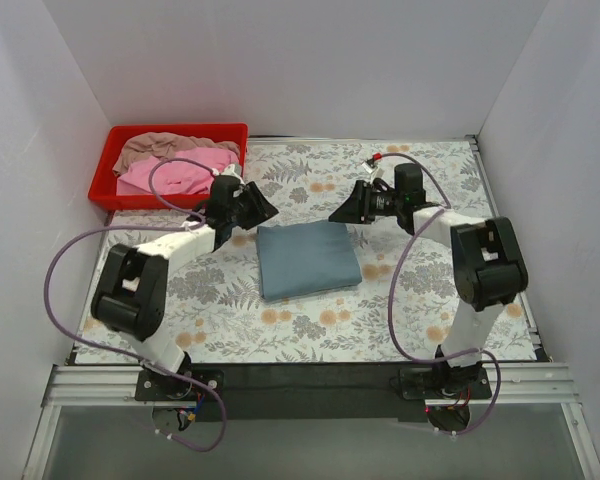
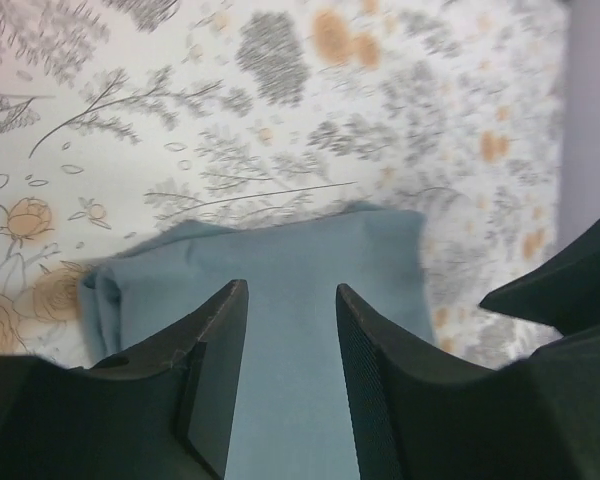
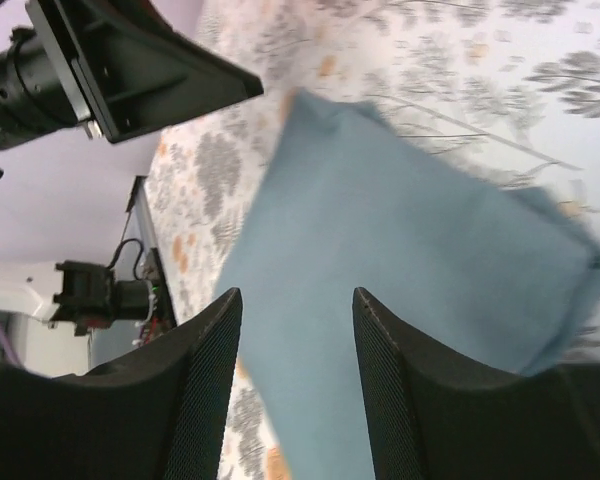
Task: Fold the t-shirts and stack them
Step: Fold the tshirt
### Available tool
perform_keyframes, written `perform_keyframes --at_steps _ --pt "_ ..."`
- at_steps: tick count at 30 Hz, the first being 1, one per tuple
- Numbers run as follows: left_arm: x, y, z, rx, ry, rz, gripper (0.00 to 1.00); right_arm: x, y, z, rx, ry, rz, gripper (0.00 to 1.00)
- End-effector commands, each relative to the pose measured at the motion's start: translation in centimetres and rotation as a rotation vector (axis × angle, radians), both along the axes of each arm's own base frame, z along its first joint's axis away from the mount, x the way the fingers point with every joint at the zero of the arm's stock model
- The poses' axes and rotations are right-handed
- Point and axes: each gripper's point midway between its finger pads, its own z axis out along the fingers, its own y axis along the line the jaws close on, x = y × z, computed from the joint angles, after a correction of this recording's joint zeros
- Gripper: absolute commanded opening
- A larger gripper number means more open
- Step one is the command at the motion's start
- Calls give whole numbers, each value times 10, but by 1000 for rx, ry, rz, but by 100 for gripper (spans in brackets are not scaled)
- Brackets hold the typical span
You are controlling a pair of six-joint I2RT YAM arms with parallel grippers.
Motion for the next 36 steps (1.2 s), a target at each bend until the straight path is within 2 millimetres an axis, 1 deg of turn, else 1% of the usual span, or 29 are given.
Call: perform_keyframes --at_steps 1,2,3,4,5,6,7,8,10,12,13,14,15,16,17,19,20,22,24,26,27,28,29,30,31,33,34,35,36 --pt "-21 -2 62 -18 -126 -8 40 -38 12 43 70 -53 66 56" --pt "-36 -7 82 -41 -151 -17 40 -58 17 46 76 -60 87 57" --pt "-49 -8 76 -44 -137 -24 40 -68 19 48 82 -50 94 58" --pt "-58 -9 78 -62 -131 -23 40 -76 22 48 86 -42 100 59" --pt "-74 -18 91 -117 -137 -39 40 -90 27 53 98 -49 121 59" --pt "-85 -22 86 -134 -114 -51 40 -101 28 46 106 -43 128 60" --pt "-99 -22 69 -125 -78 -52 40 -108 29 42 108 -19 126 60" --pt "-117 -33 59 -123 -53 -80 40 -115 31 39 105 -15 130 60" --pt "-145 -36 28 -129 40 -71 40 -122 27 18 89 7 106 60" --pt "-154 -38 9 -159 97 -50 40 -128 23 1 81 22 89 61" --pt "-165 -32 -13 -146 139 -39 39 -129 23 -15 61 50 90 61" --pt "-165 -30 -20 -155 141 -21 39 -130 22 -26 48 73 87 61" --pt "-168 -24 -34 -152 183 23 37 -132 21 -37 36 96 86 60" --pt "-174 -16 -49 -131 218 54 36 -134 18 -56 18 137 75 60" --pt "-174 -6 -59 -104 227 104 34 -135 16 -65 10 158 66 60" --pt "-178 5 -67 -113 260 172 33 -137 6 -85 8 201 38 60" --pt "-186 14 -77 -98 286 199 32 -137 2 -89 10 219 24 60" --pt "-186 23 -74 -124 281 242 31 -139 -7 -98 16 258 2 60" --pt "-190 34 -75 -113 275 274 31 -141 -8 -93 47 259 7 60" --pt "-189 37 -66 -126 242 280 31 -141 -6 -82 69 239 20 60" --pt "-184 36 -59 -133 218 280 31 -140 -4 -74 85 240 23 60" --pt "-183 36 -54 -134 204 276 31 -141 1 -60 106 207 44 60" --pt "-185 39 -53 -112 207 276 32 -141 4 -50 121 189 55 60" --pt "-182 40 -48 -106 194 275 32 -137 10 -36 145 159 65 60" --pt "-177 39 -39 -108 170 279 32 -143 20 -20 167 148 90 60" --pt "-175 42 -33 -87 148 277 34 -141 36 4 203 103 115 60" --pt "-171 42 -25 -86 126 280 35 -146 48 14 217 105 123 60" --pt "-170 44 -23 -74 121 286 35 -147 56 21 229 93 130 60" --pt "-169 45 -18 -65 104 279 36 -141 66 30 242 69 115 60"
